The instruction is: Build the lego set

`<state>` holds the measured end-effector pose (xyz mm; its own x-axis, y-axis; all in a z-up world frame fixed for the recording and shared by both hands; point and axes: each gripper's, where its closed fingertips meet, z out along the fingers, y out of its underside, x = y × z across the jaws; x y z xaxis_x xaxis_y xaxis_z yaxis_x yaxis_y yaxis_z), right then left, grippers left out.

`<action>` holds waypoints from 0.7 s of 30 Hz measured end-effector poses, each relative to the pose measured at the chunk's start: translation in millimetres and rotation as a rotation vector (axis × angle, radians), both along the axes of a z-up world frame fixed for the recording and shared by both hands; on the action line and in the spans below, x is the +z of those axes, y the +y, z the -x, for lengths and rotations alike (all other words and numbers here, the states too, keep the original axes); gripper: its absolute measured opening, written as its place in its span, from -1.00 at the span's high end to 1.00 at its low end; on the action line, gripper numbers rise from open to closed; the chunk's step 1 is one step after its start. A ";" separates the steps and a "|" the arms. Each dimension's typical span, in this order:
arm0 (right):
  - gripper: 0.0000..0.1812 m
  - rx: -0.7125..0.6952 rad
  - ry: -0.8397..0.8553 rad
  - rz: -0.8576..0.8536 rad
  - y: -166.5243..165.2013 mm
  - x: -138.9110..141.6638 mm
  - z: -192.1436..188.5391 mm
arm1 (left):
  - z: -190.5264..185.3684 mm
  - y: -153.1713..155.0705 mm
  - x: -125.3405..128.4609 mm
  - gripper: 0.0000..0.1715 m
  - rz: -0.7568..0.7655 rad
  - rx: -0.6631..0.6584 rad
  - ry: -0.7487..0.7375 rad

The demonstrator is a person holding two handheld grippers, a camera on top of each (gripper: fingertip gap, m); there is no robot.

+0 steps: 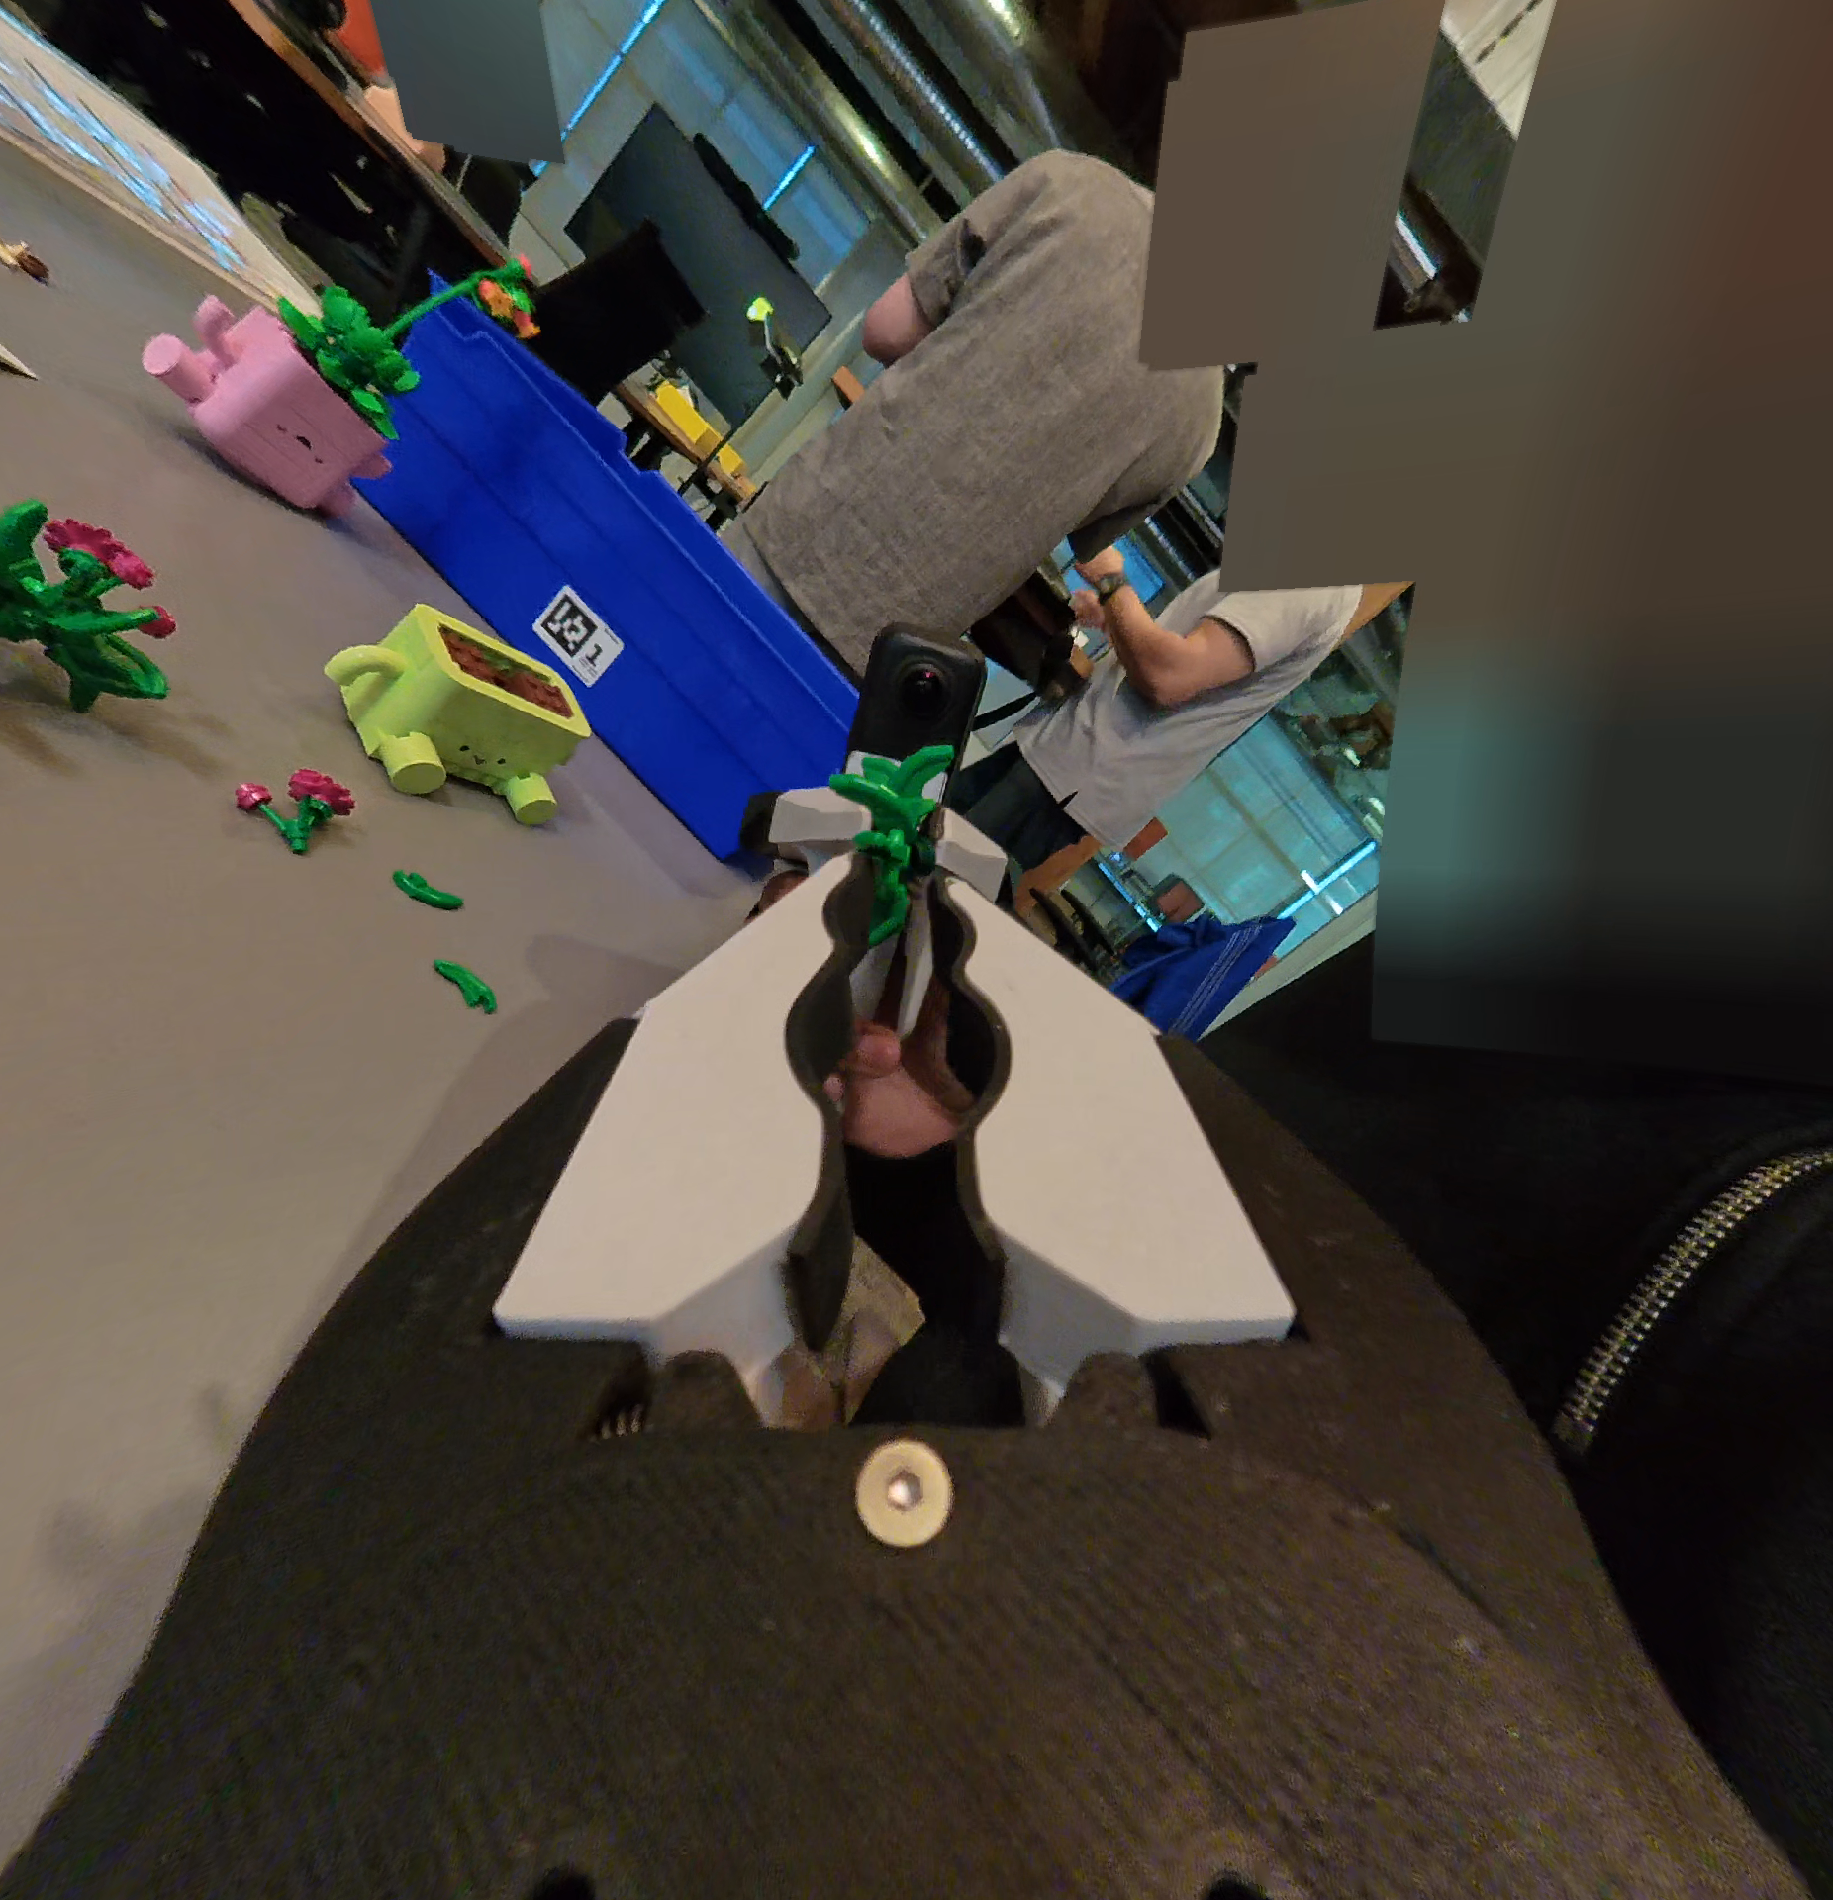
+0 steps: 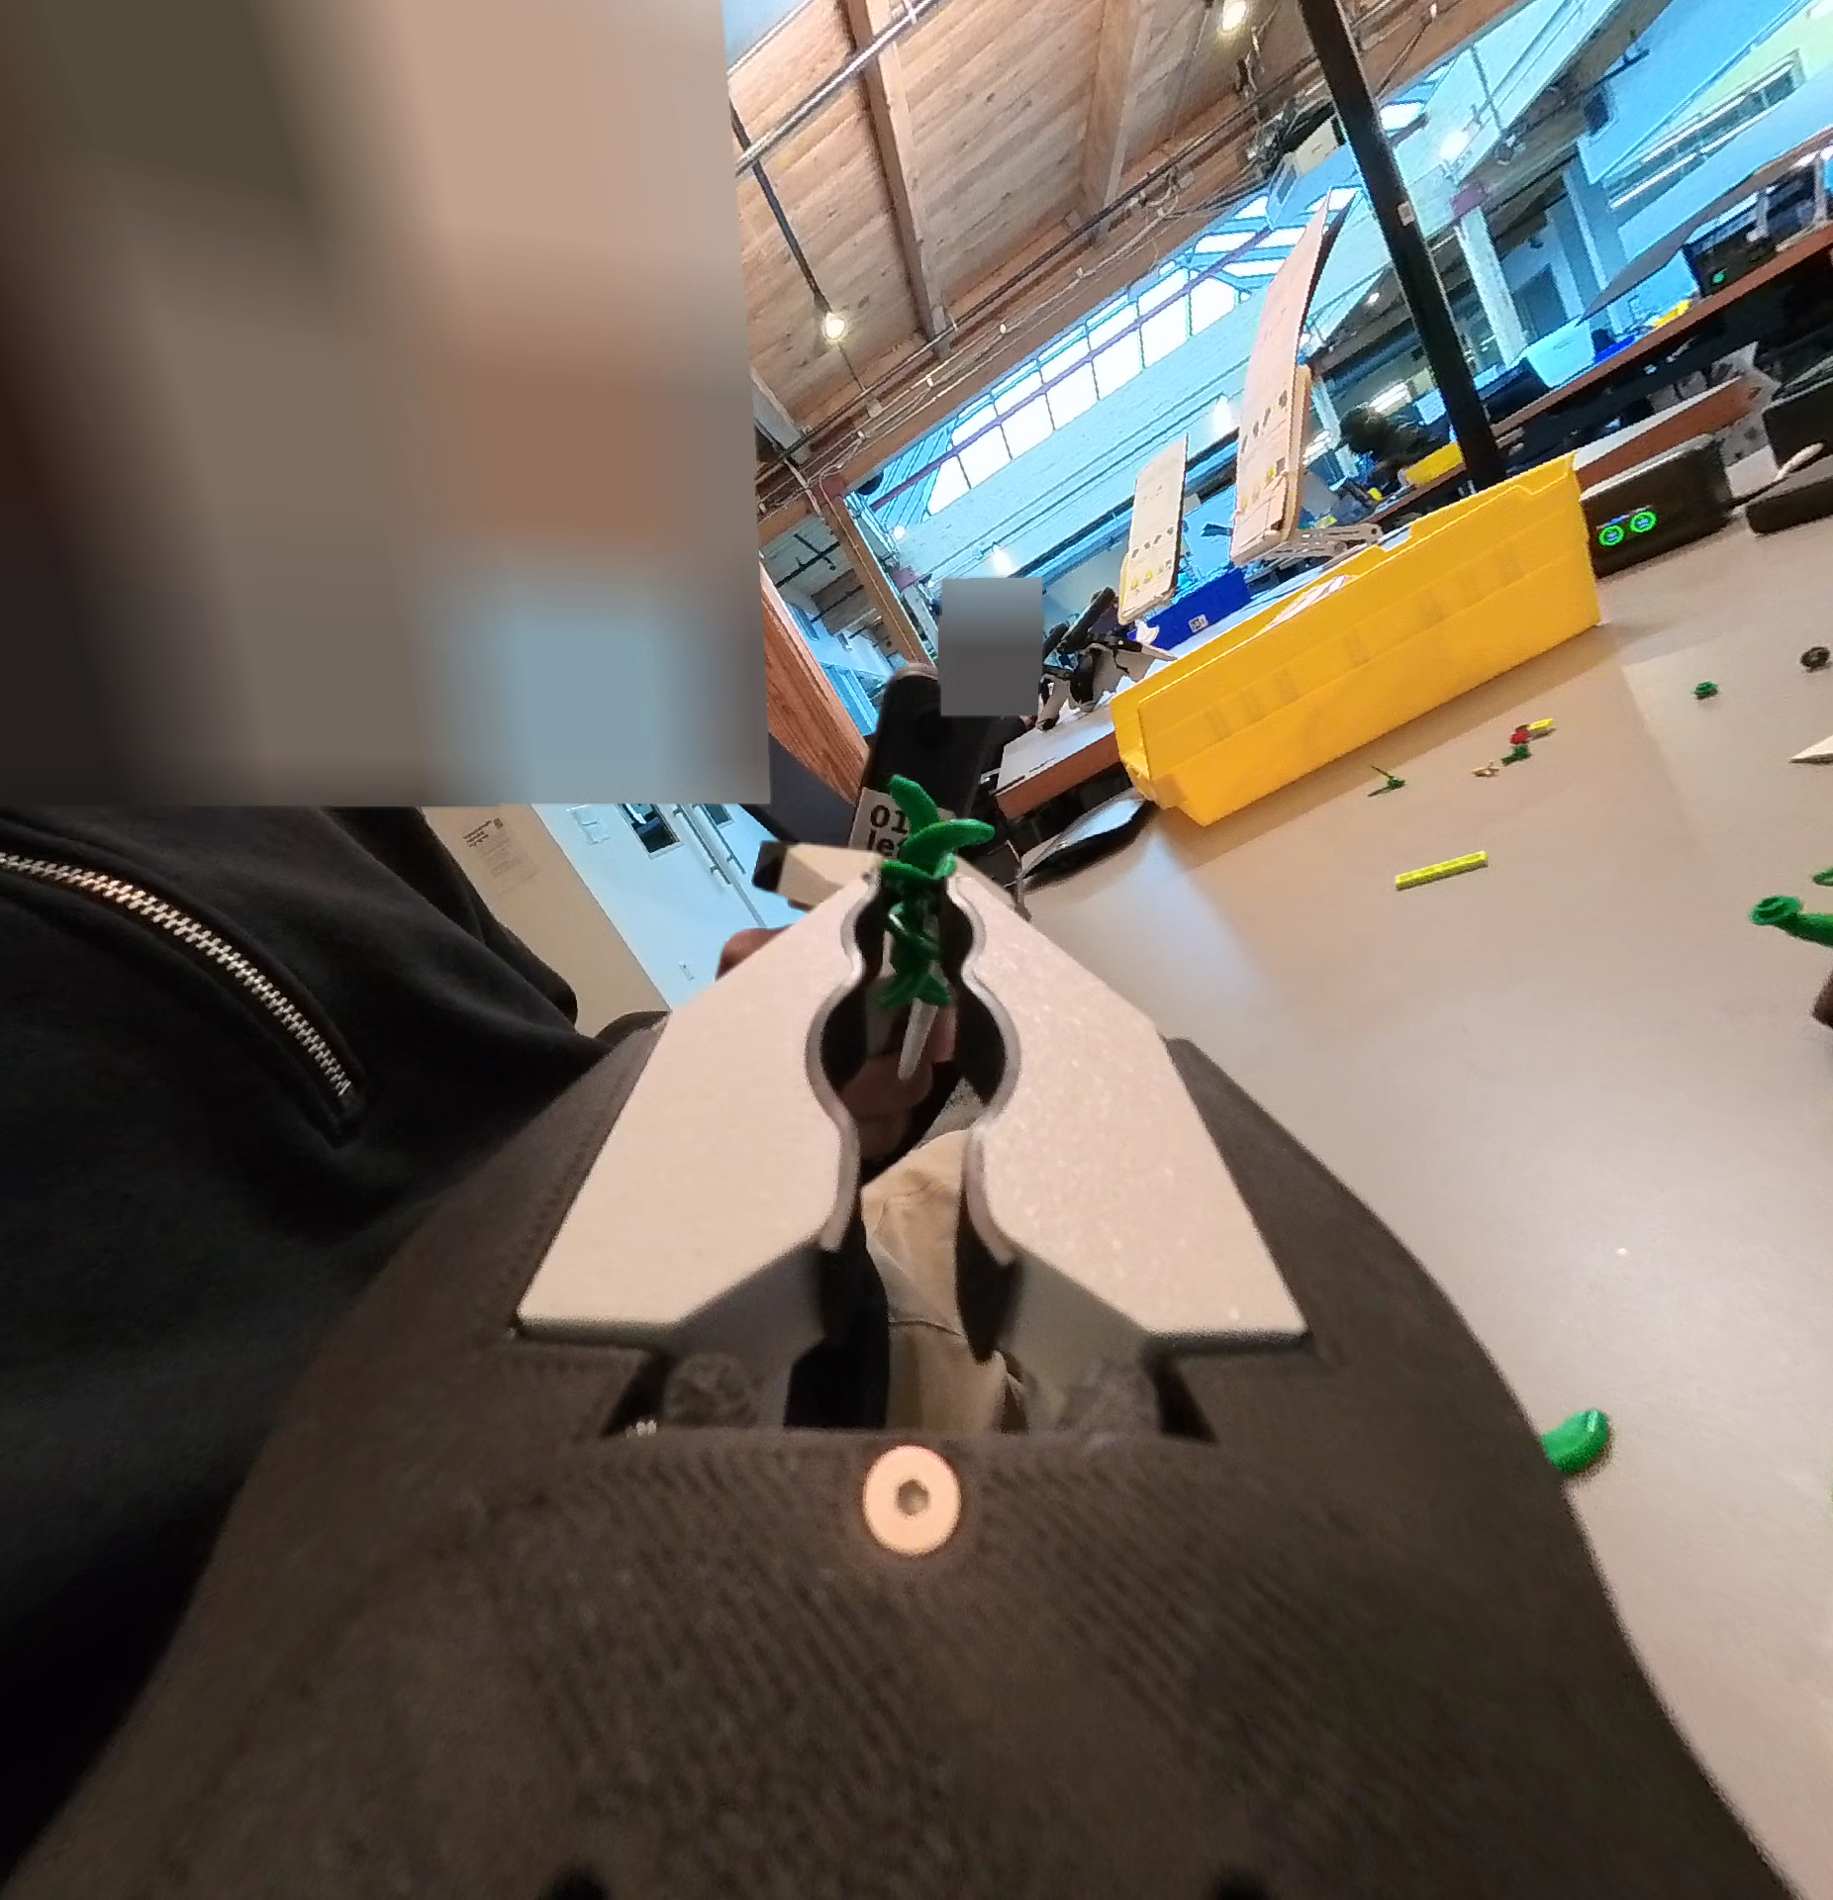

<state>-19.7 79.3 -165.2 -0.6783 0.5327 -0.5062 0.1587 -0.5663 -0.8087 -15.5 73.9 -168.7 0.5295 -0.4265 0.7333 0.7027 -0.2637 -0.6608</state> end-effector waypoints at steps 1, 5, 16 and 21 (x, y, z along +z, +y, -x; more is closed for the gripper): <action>0.92 0.000 0.001 0.004 0.3 0.4 0.0 | 1.5 0.2 0.2 0.88 -0.001 0.005 -0.011; 0.93 -0.018 -0.012 -0.019 -0.7 -1.8 2.2 | 1.2 1.8 -1.0 0.83 0.007 0.009 -0.019; 0.91 -0.069 -0.016 -0.092 -1.8 -4.4 4.5 | 1.9 3.0 -3.4 0.96 0.034 0.035 0.029; 0.90 -0.057 -0.015 -0.077 -2.0 -4.0 3.9 | 0.0 2.4 -2.2 0.98 0.030 0.028 0.043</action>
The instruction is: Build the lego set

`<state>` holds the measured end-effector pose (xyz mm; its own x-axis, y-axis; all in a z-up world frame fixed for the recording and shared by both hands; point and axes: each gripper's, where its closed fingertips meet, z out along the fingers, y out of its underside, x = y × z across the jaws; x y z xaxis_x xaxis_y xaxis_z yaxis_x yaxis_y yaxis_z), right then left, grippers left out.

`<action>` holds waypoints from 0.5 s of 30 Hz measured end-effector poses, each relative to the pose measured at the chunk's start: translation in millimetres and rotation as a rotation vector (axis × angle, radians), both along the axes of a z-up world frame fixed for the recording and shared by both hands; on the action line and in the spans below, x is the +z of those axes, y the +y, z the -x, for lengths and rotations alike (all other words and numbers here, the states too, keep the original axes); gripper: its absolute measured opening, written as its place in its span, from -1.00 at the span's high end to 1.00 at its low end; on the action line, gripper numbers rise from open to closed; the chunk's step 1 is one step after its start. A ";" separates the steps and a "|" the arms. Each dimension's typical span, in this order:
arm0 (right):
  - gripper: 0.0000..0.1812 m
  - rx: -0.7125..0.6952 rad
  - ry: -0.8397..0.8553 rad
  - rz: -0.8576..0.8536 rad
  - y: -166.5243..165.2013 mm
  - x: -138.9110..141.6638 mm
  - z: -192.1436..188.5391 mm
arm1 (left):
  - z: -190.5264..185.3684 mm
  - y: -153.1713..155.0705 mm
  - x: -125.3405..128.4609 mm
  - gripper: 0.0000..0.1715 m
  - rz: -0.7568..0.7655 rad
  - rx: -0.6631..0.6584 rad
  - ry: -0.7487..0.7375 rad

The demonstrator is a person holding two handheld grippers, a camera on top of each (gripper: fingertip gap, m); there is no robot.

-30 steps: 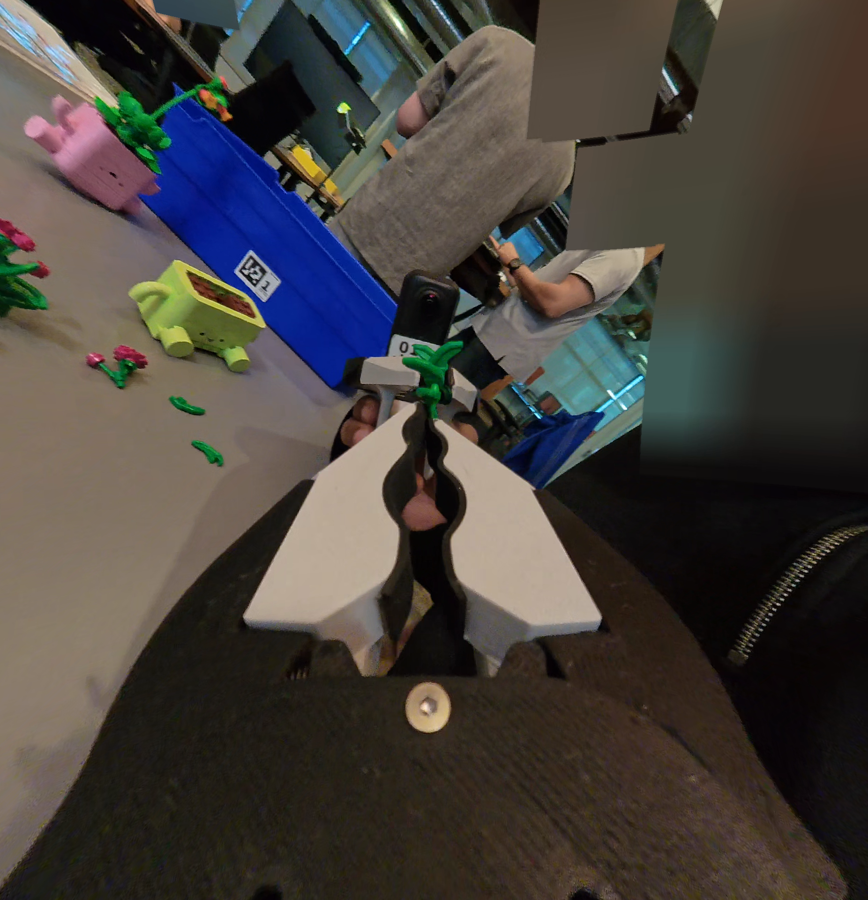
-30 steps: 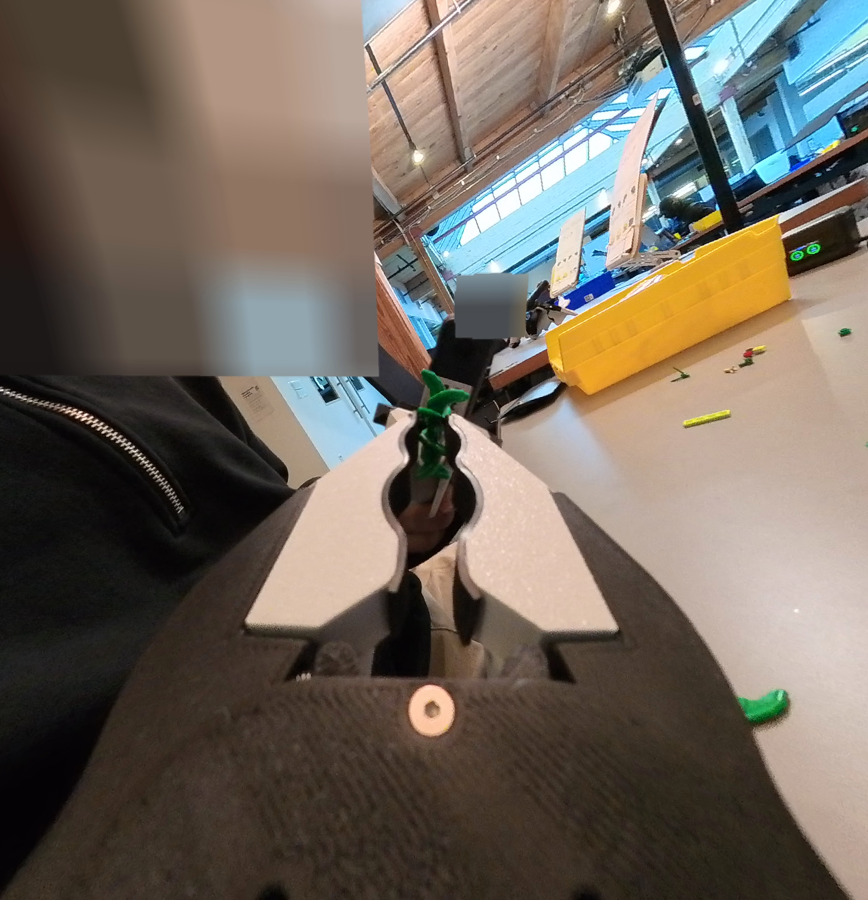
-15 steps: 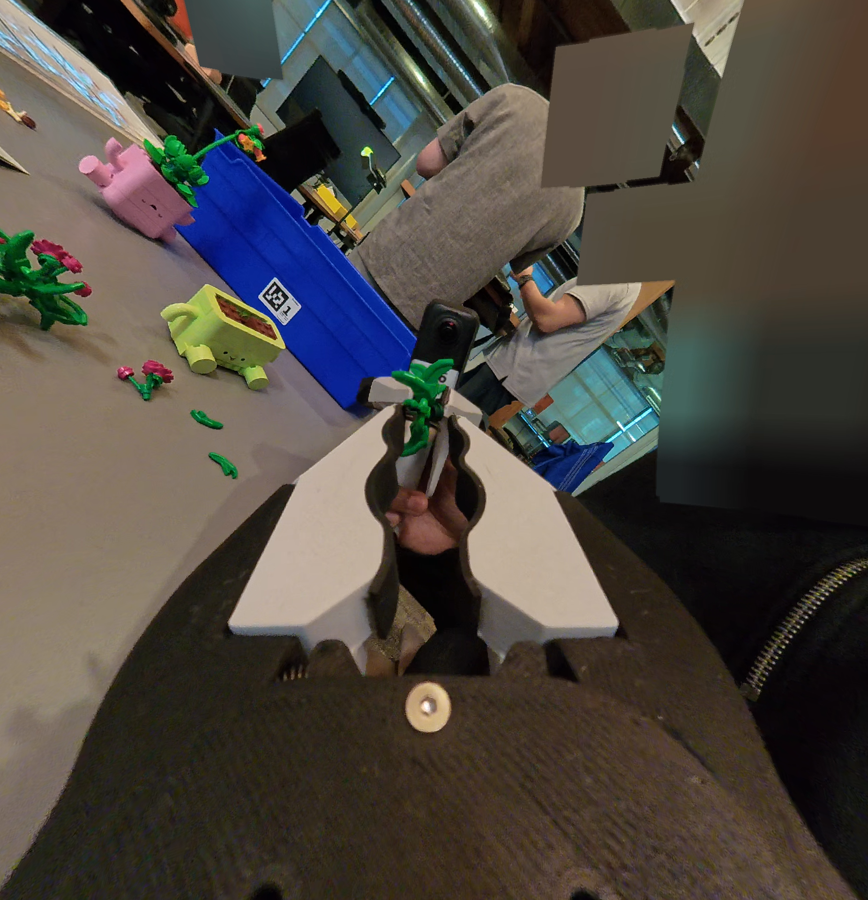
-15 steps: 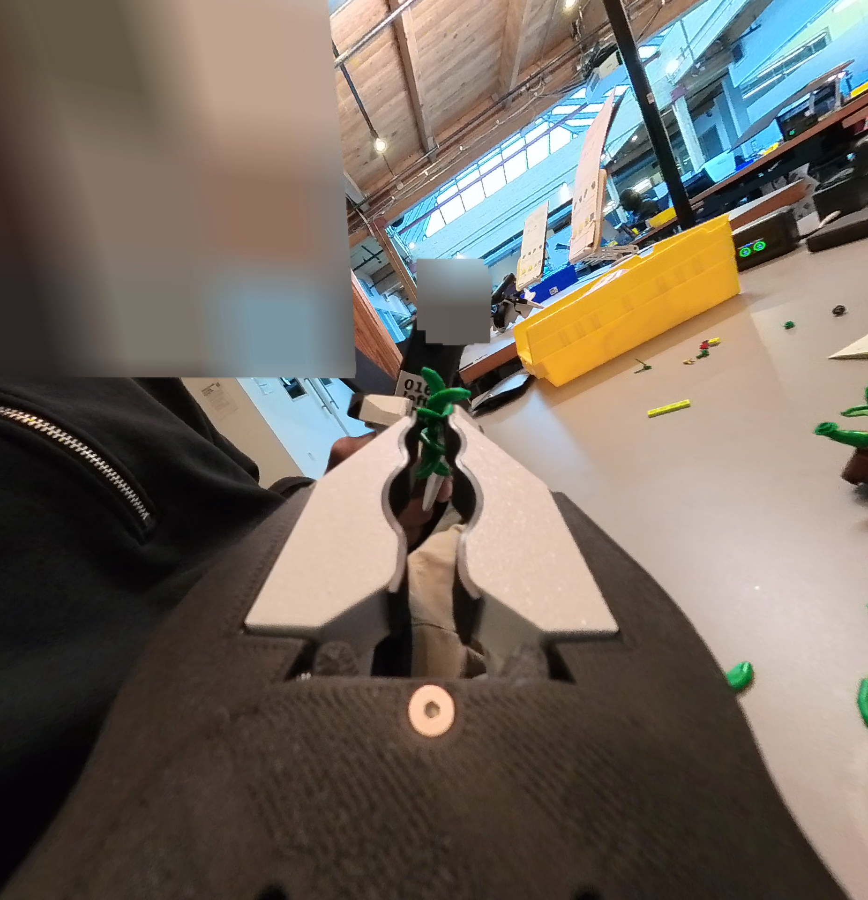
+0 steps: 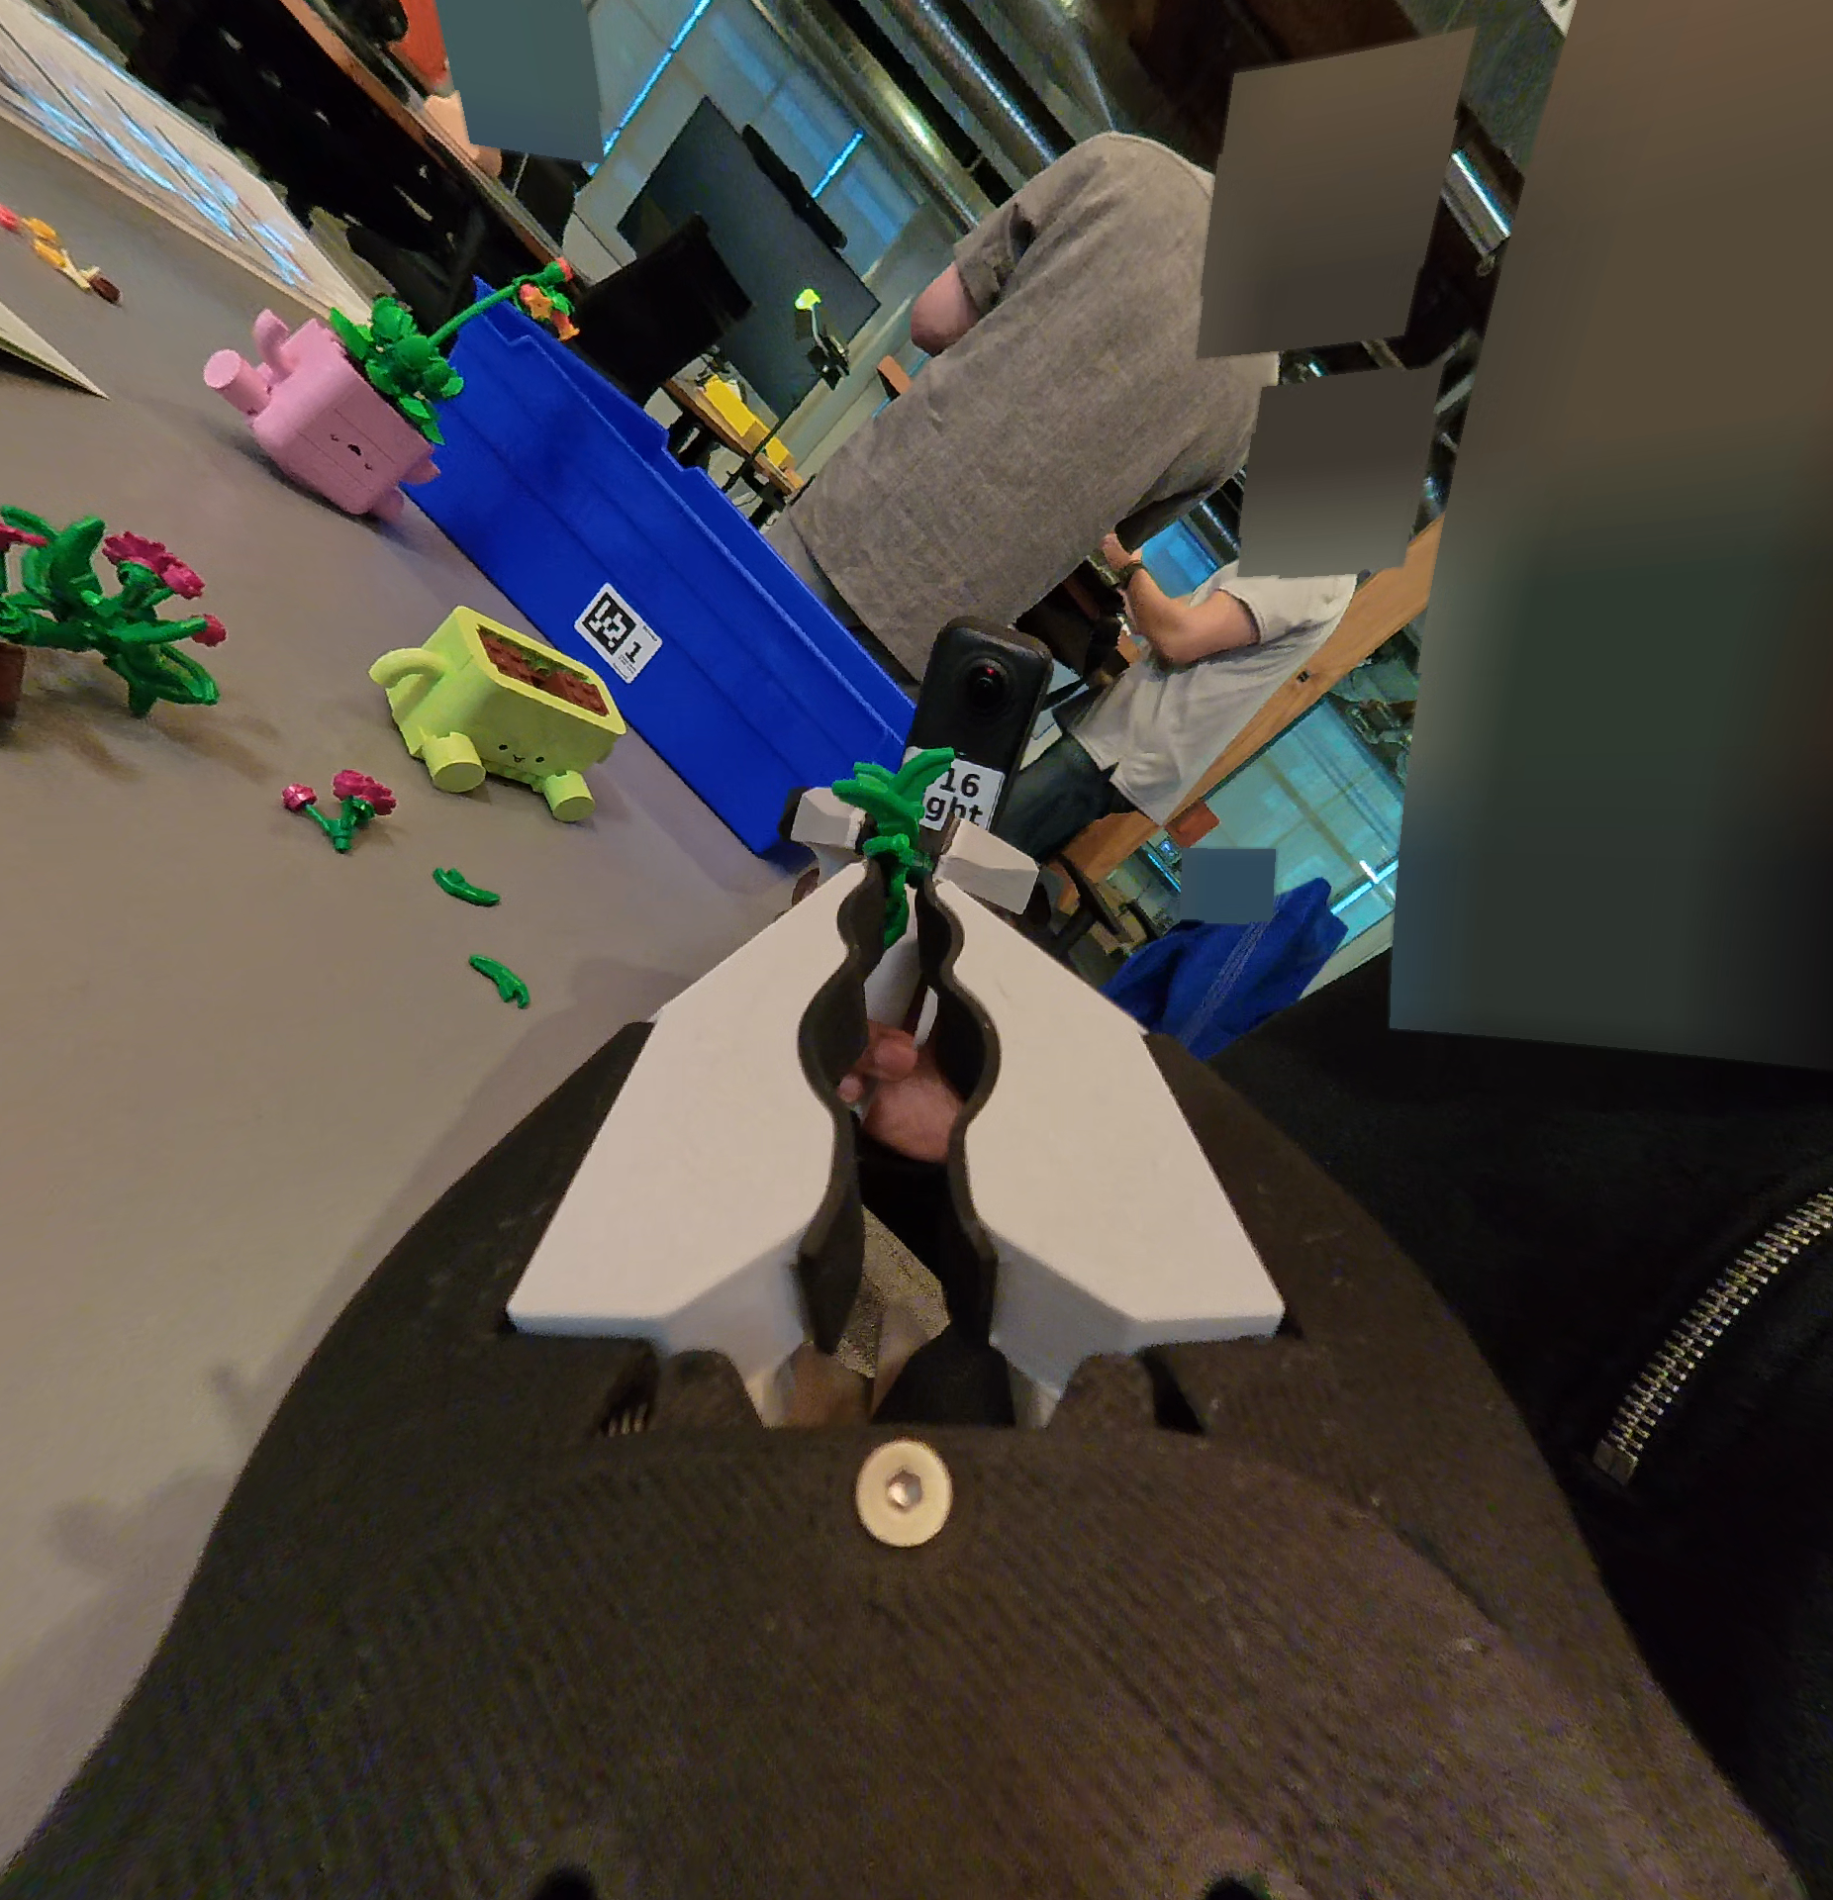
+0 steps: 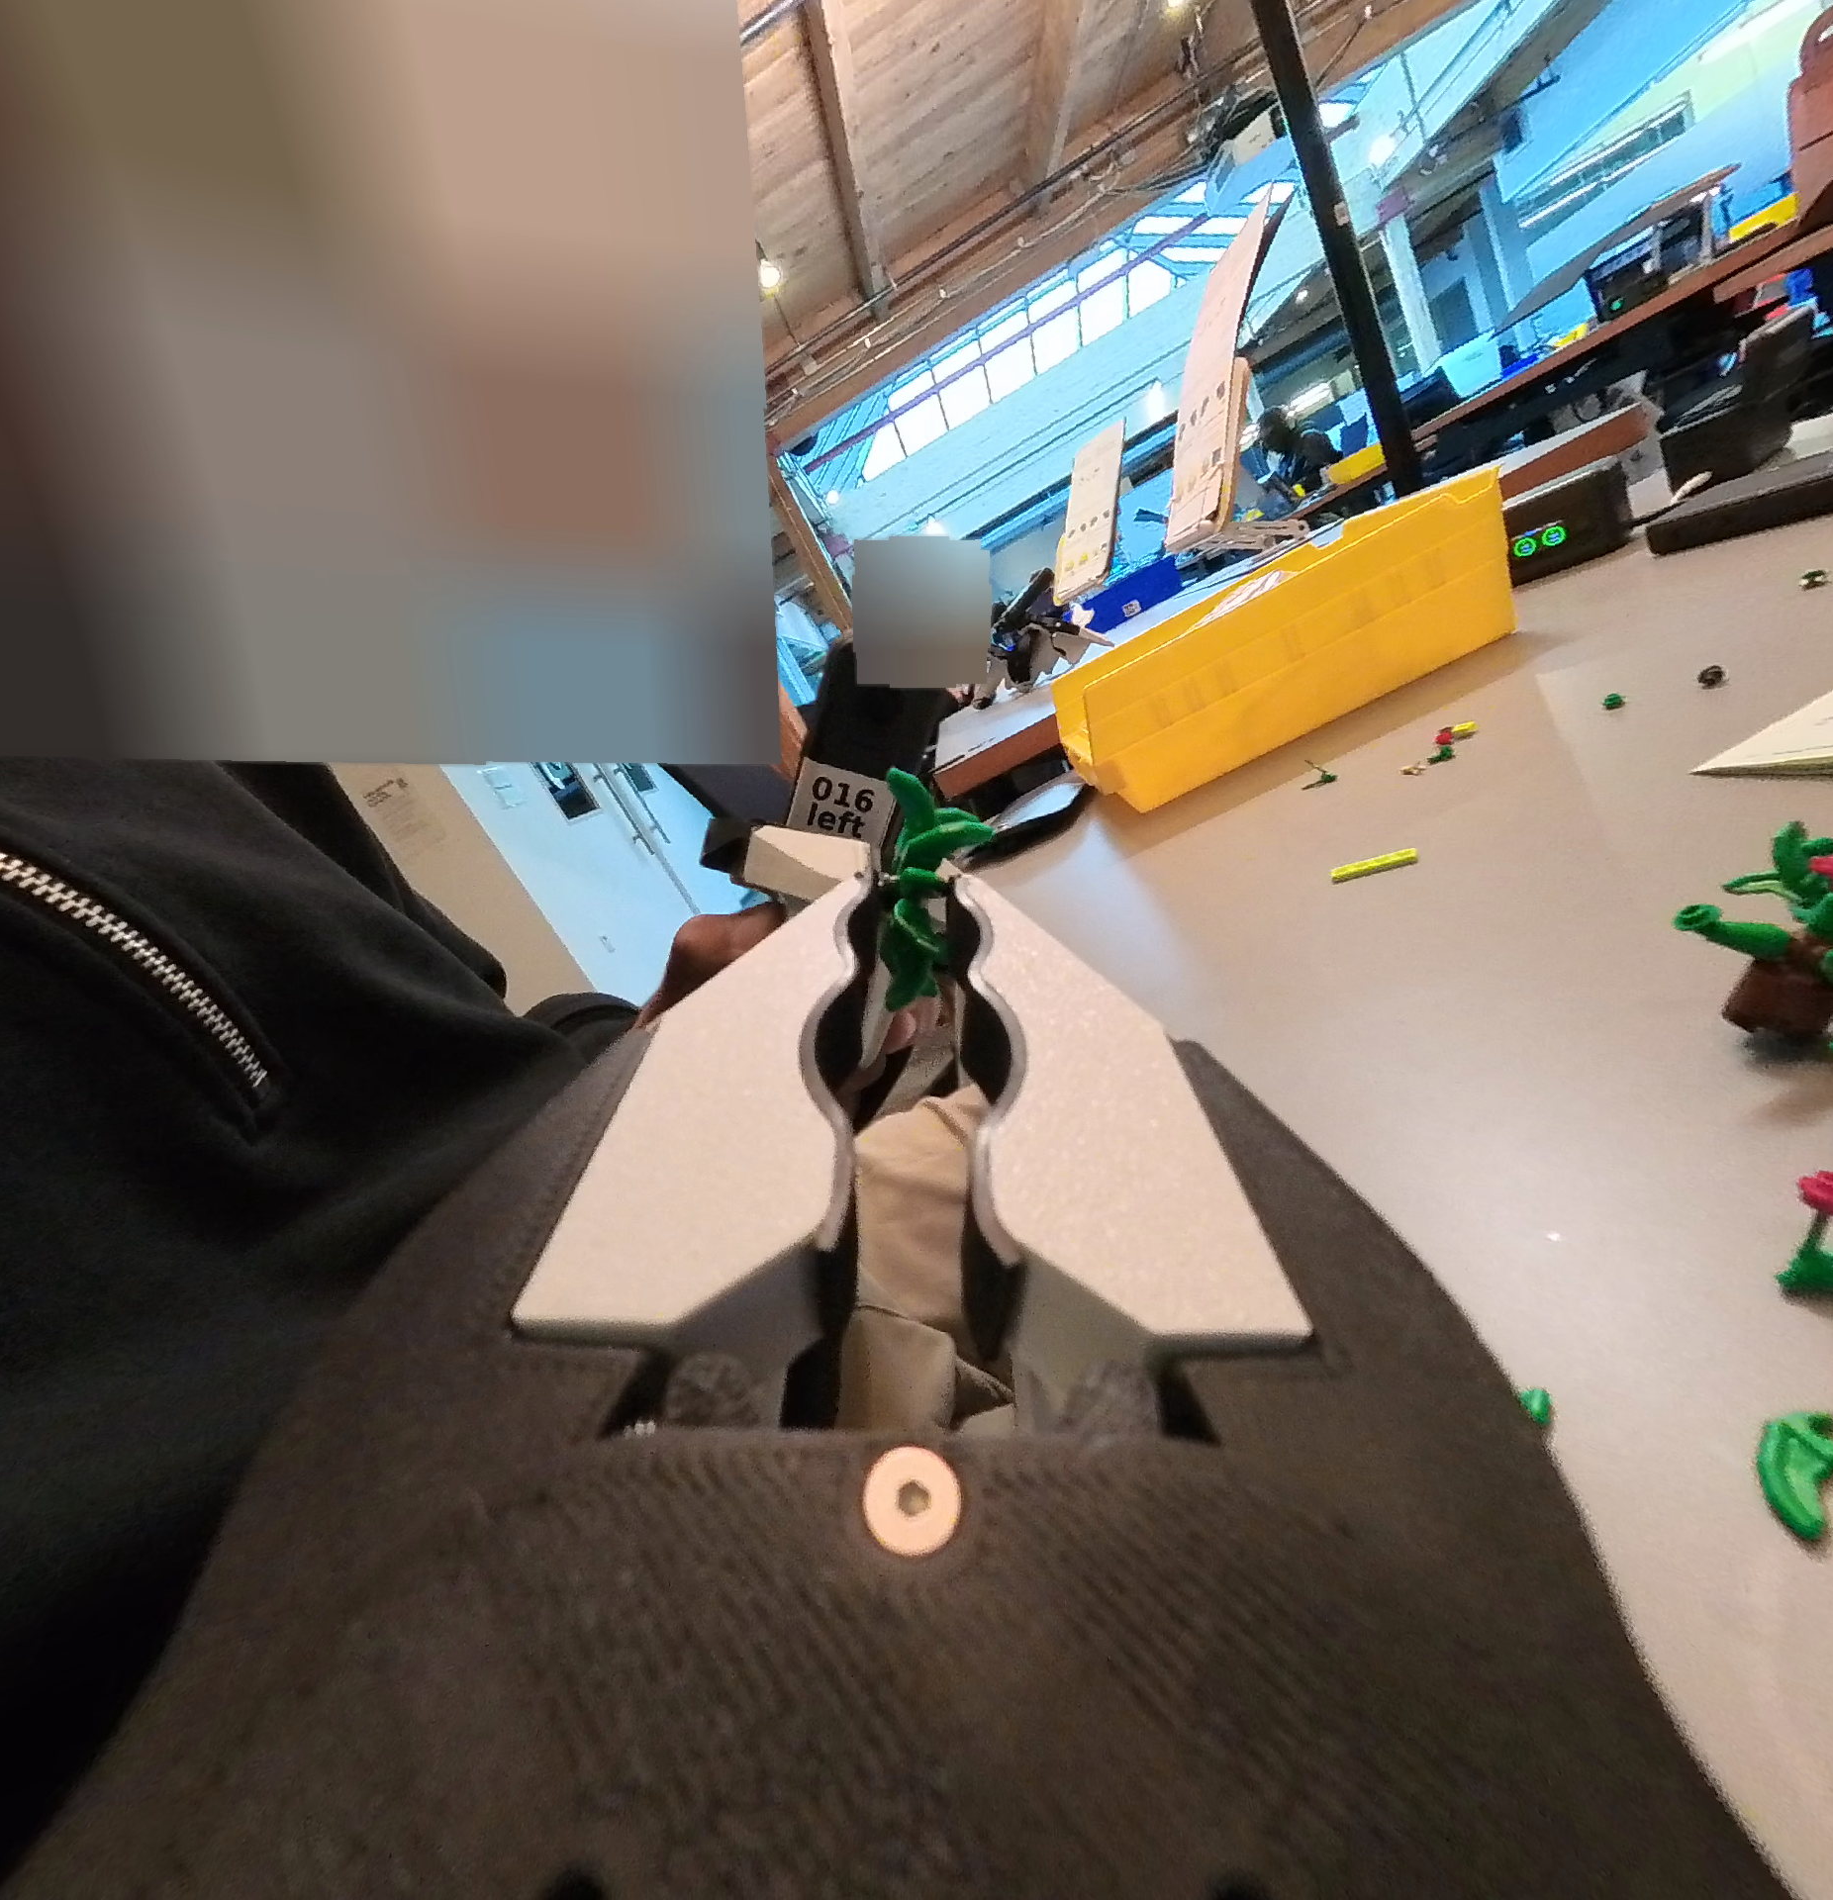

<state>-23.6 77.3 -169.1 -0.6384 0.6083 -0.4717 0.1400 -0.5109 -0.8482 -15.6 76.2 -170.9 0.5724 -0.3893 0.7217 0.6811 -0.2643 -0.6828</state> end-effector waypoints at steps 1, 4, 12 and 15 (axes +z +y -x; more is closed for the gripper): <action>0.90 0.002 0.001 0.003 0.0 0.2 -0.1 | -0.3 -0.1 0.2 0.98 -0.001 -0.002 0.000; 0.90 0.005 0.001 0.004 -0.2 0.5 -0.6 | -0.8 -0.4 0.2 0.98 -0.003 -0.001 0.005; 0.90 0.010 -0.042 0.078 2.0 -2.2 1.1 | 0.0 1.5 -2.8 0.98 0.013 0.016 0.027; 0.90 0.018 -0.064 0.094 2.4 -3.9 1.3 | 0.4 2.1 -5.8 1.00 0.030 0.022 0.033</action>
